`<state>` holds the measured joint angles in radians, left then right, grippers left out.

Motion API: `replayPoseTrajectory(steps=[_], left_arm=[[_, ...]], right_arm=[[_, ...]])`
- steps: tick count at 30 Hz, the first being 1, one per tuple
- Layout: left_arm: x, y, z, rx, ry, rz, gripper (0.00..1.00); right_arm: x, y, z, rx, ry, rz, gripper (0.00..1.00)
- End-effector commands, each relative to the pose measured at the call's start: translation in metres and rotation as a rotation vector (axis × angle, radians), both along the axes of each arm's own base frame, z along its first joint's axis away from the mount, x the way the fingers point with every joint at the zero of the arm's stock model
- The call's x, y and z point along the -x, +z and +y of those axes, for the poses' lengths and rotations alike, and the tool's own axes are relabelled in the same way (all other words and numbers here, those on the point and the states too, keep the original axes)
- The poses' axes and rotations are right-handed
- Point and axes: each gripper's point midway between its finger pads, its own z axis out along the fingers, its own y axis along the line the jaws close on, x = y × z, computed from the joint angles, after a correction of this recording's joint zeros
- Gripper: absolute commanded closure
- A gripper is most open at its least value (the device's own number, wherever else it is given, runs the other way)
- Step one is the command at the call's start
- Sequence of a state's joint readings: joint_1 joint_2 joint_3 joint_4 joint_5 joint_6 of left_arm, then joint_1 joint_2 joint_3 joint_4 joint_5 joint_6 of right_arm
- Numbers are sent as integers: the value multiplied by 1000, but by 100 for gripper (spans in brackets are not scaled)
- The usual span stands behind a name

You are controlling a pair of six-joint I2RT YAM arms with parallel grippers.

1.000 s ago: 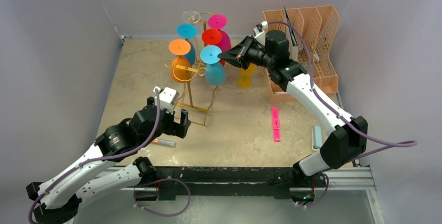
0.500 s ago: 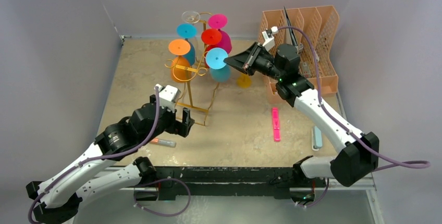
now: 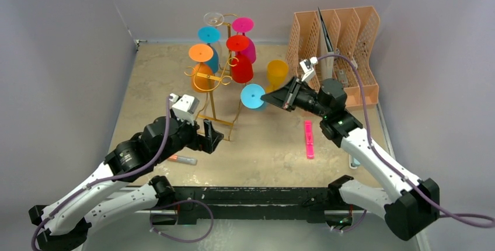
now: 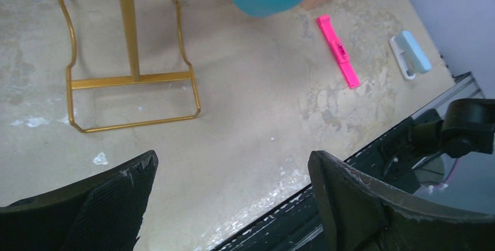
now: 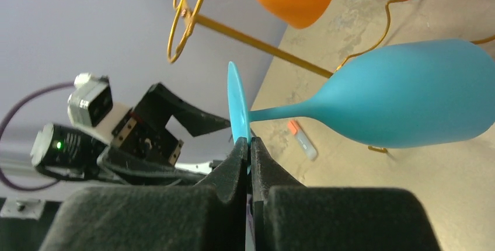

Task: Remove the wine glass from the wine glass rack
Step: Place the wine glass at the center of the board.

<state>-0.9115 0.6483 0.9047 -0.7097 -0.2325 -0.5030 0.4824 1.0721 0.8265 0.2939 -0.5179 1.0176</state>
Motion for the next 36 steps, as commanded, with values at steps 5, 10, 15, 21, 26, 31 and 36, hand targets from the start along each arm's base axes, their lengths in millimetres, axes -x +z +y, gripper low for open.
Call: replayPoseTrajectory(steps=[5,10,15,21,26,31,36], left_arm=[[2,22,-37,235,-46,38,0],[7,39,-53,347,-94,55,0],[15,47,-68,494,-167,35,0],[16,44,-87,540,-221,66,3],[19,41,-97,576,-241,130,11],[21,42,-99,641,-262,115,30],[23,50,-102,624,-294,97,48]], right_arm=[[47,-14,-7,117,179,-91,100],[64,-27,-1,145,270,-111,100],[74,-33,11,173,312,-171,100],[78,-27,25,162,321,-250,100],[77,-28,20,183,296,-290,100],[81,-25,17,165,289,-312,100],[84,-17,17,139,295,-312,100]])
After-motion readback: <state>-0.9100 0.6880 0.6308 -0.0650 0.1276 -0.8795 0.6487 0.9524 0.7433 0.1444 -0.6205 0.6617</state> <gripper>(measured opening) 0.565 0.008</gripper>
